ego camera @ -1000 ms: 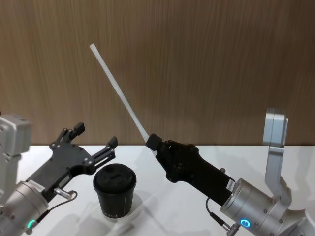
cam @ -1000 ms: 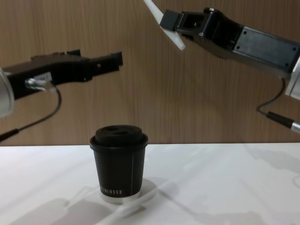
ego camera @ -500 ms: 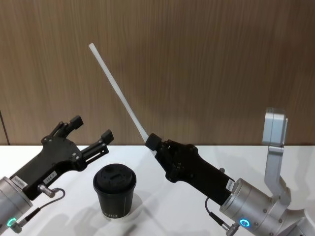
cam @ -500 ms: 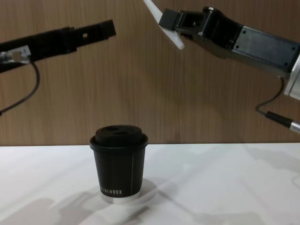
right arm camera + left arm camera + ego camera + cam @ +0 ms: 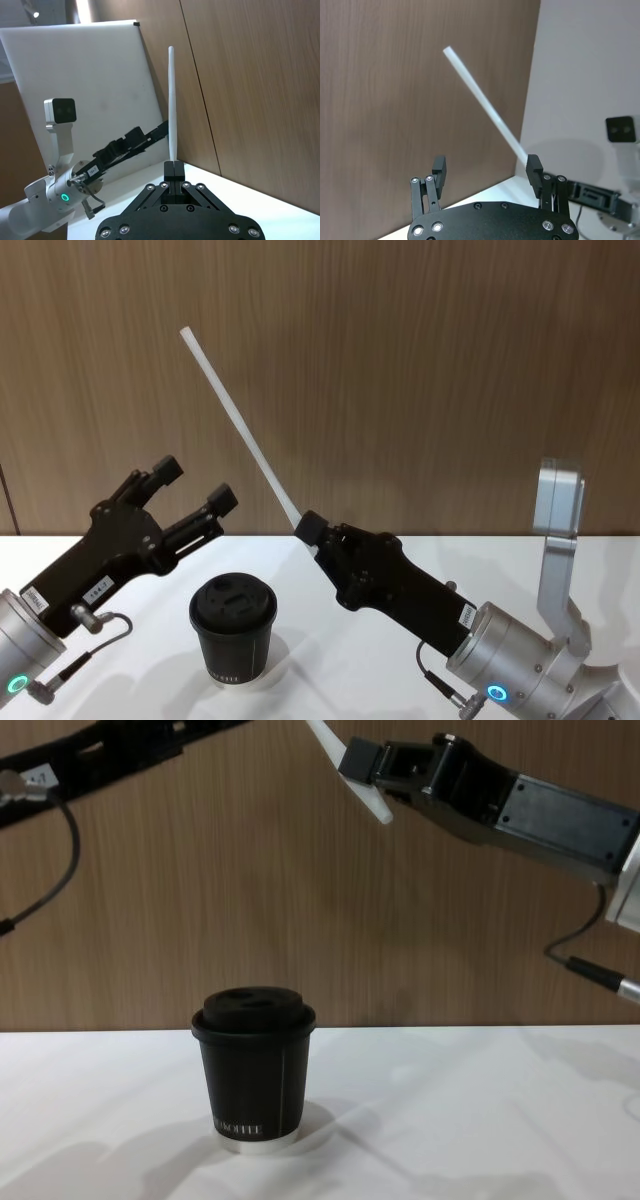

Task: Pick up the straw with one hand, pass it to the other hand, and insert it into the cup.

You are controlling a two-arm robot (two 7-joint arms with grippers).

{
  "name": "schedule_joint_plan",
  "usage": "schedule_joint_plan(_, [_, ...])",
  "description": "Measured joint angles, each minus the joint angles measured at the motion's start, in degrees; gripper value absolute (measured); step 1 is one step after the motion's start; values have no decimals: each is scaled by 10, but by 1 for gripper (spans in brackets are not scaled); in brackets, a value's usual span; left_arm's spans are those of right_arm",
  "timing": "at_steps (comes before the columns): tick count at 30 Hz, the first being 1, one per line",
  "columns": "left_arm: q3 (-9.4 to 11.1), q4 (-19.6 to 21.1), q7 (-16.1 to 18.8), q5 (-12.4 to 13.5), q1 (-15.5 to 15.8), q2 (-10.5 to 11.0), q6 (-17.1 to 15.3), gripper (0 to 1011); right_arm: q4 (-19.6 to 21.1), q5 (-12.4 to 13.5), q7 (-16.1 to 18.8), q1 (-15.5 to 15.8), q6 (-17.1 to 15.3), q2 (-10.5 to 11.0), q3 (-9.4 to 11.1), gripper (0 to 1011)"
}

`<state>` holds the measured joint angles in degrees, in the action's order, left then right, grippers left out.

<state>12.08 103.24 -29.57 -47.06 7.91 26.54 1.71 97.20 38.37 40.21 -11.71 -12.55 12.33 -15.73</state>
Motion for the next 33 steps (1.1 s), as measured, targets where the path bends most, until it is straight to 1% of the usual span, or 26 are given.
schedule_joint_plan(11, [6, -14, -40, -46, 11, -15, 10, 1003, 0, 0, 0, 0, 0, 0, 0, 1])
schedule_joint_plan(21, [23, -32, -74, -85, 30, -30, 7, 1003, 0, 0, 0, 0, 0, 0, 0, 1])
schedule_joint_plan(28, [33, -44, -85, -106, 44, -40, 0, 1002, 0, 0, 0, 0, 0, 0, 0, 1])
schedule_joint_plan(33, [38, -51, -84, -118, 50, -47, -6, 1003, 0, 0, 0, 0, 0, 0, 0, 1])
